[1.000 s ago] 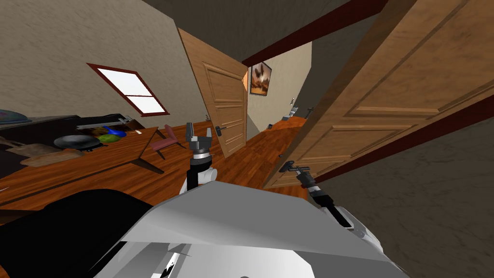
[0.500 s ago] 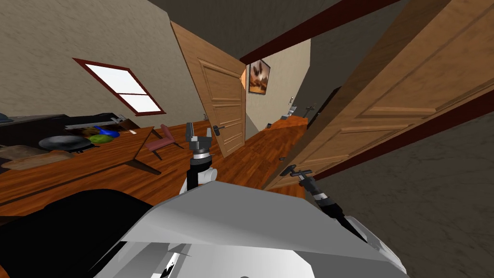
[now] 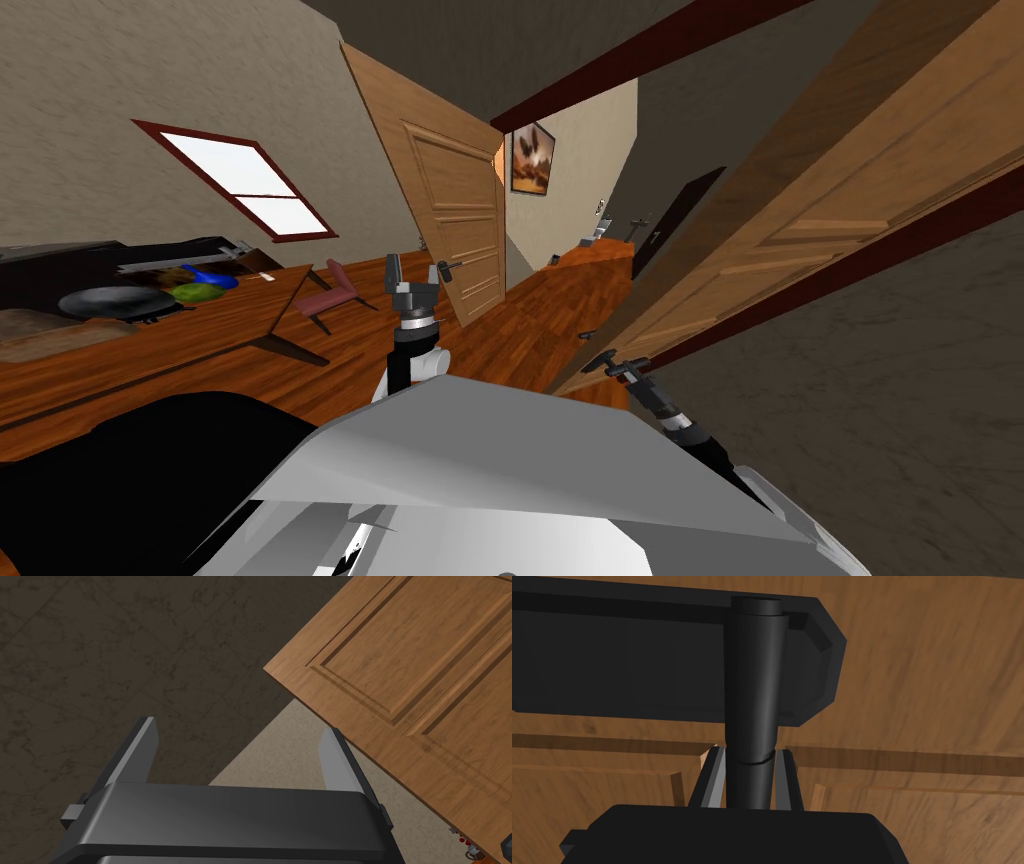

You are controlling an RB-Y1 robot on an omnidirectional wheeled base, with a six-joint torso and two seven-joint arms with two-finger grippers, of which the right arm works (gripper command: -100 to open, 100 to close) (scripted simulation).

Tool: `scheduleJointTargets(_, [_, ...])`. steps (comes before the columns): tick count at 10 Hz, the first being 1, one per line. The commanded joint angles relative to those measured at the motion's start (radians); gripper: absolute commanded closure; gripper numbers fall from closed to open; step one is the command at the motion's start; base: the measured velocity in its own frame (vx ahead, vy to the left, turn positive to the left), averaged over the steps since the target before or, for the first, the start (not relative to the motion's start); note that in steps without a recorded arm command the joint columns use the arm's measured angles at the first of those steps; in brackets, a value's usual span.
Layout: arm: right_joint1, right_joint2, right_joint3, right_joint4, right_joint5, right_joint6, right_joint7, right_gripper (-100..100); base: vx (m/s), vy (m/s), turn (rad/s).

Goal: Pull the door open

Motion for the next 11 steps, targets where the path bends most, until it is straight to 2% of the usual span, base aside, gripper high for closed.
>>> scheduleJointTargets(1, [-0.001, -0.005, 0.001, 0.018, 0.003, -0.031, -0.003, 100, -0.018, -0.004, 0.003])
scheduleJointTargets(3, [0.024, -0.022, 0.007, 0.029, 0.010, -0.087, -0.009, 100, 0.000, 0.001, -0.006])
scheduleJointTargets(6, [0.049, -0.040, 0.014, 0.040, 0.017, -0.137, -0.015, 100, 0.000, 0.003, -0.015])
scheduleJointTargets(7, [0.031, -0.038, 0.008, 0.035, 0.013, -0.120, -0.013, 100, 0.000, 0.003, 0.011])
scheduleJointTargets(8, [0.017, -0.029, 0.004, 0.066, 0.018, -0.146, -0.015, 100, 0.049, 0.082, 0.178])
scheduleJointTargets(11, [0.004, -0.019, 0.001, 0.100, 0.023, -0.177, -0.016, 100, 0.047, 0.107, 0.102])
